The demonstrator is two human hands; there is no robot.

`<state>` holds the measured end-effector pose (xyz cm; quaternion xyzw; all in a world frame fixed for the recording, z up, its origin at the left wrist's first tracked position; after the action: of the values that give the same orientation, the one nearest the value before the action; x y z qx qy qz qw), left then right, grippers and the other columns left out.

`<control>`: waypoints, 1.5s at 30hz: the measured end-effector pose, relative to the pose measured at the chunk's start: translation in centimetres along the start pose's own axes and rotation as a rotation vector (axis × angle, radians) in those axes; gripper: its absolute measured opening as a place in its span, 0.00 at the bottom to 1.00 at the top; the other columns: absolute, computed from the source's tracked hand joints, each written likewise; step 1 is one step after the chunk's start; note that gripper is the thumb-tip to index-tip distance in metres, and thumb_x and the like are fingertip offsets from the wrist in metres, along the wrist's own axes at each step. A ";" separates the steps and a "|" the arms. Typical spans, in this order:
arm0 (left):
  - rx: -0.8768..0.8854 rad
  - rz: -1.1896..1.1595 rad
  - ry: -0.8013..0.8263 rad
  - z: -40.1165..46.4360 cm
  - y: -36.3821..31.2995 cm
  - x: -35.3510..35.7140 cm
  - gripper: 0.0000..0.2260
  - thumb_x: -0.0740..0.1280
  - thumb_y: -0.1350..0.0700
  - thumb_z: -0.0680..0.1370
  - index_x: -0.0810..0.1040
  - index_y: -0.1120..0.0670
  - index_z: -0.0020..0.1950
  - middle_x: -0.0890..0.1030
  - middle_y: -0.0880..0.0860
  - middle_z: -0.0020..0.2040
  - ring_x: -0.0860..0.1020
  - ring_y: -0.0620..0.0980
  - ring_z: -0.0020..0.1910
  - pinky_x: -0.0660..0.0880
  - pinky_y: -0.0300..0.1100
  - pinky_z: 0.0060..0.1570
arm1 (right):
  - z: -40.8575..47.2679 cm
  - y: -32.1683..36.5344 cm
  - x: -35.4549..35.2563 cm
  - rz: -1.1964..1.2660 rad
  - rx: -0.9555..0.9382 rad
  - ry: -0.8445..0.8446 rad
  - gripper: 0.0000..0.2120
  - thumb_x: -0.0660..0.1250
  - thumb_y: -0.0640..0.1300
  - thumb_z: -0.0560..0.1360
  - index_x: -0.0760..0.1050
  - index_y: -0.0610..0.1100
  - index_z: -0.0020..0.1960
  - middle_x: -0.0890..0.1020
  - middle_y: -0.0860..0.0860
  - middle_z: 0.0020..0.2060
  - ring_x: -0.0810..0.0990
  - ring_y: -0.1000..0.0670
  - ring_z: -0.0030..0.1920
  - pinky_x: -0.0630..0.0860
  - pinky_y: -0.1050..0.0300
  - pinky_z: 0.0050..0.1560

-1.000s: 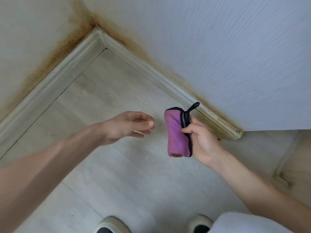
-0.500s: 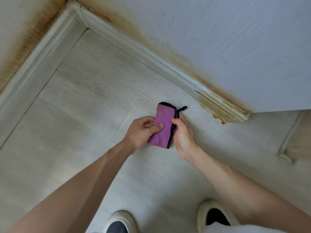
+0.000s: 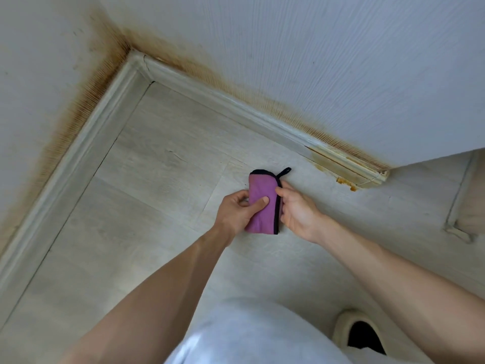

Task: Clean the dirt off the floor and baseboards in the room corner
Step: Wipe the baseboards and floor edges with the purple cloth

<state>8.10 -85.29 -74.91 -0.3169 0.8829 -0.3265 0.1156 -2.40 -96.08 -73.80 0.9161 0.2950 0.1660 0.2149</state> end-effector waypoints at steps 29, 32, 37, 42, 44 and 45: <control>0.513 0.865 -0.305 0.7 -6.1 1.4 0.14 0.61 0.55 0.83 0.73 0.57 0.68 0.74 0.59 0.59 0.75 0.61 0.46 0.74 0.53 0.50 | -16.2 -2.2 -8.7 -0.016 -0.083 -0.255 0.12 0.66 0.43 0.82 0.79 0.48 0.64 0.87 0.46 0.53 0.86 0.43 0.53 0.79 0.46 0.55; 0.454 0.584 -0.562 1.5 -8.6 -4.1 0.20 0.56 0.46 0.79 0.72 0.59 0.63 0.79 0.63 0.54 0.80 0.64 0.48 0.77 0.53 0.52 | -18.9 -1.6 -10.1 -0.015 -0.105 -0.268 0.11 0.65 0.45 0.82 0.80 0.49 0.63 0.87 0.44 0.53 0.86 0.42 0.53 0.78 0.45 0.56; 0.270 0.651 -0.464 2.3 -9.0 -1.9 0.20 0.63 0.59 0.82 0.65 0.60 0.73 0.77 0.60 0.62 0.80 0.55 0.53 0.69 0.42 0.50 | -20.0 -1.5 -11.1 0.050 -0.152 -0.275 0.11 0.64 0.46 0.83 0.81 0.48 0.63 0.87 0.44 0.52 0.86 0.42 0.51 0.77 0.47 0.53; 0.210 0.639 -0.454 5.0 -10.1 0.9 0.15 0.63 0.56 0.82 0.69 0.59 0.67 0.78 0.61 0.61 0.77 0.62 0.60 0.73 0.50 0.58 | -18.4 -2.5 -9.7 0.207 -0.183 -0.195 0.11 0.63 0.46 0.83 0.80 0.46 0.63 0.87 0.43 0.53 0.86 0.44 0.50 0.78 0.50 0.50; 0.238 0.720 -0.426 6.1 -10.7 2.7 0.14 0.62 0.52 0.80 0.71 0.57 0.62 0.79 0.60 0.58 0.78 0.62 0.58 0.76 0.53 0.58 | -18.5 -2.9 -9.2 0.258 -0.196 -0.123 0.12 0.63 0.45 0.83 0.80 0.46 0.63 0.87 0.43 0.52 0.86 0.44 0.50 0.78 0.52 0.49; 0.255 0.784 -0.432 6.3 -10.8 3.0 0.16 0.61 0.51 0.79 0.71 0.58 0.63 0.79 0.61 0.60 0.78 0.63 0.59 0.76 0.54 0.59 | -18.5 -2.9 -8.9 0.261 -0.210 -0.107 0.12 0.63 0.45 0.83 0.80 0.46 0.63 0.87 0.43 0.52 0.86 0.44 0.50 0.78 0.52 0.50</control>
<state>13.61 -96.70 -72.73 -0.0035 0.8446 -0.2905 0.4497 -18.55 -93.93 -61.04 0.9266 0.1427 0.1734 0.3015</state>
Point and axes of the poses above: each hand's wrist, its own z-axis towards the middle knuckle, its own x-axis out of the palm, y = z × x, the point moved 5 cm from there along z, towards the middle knuckle
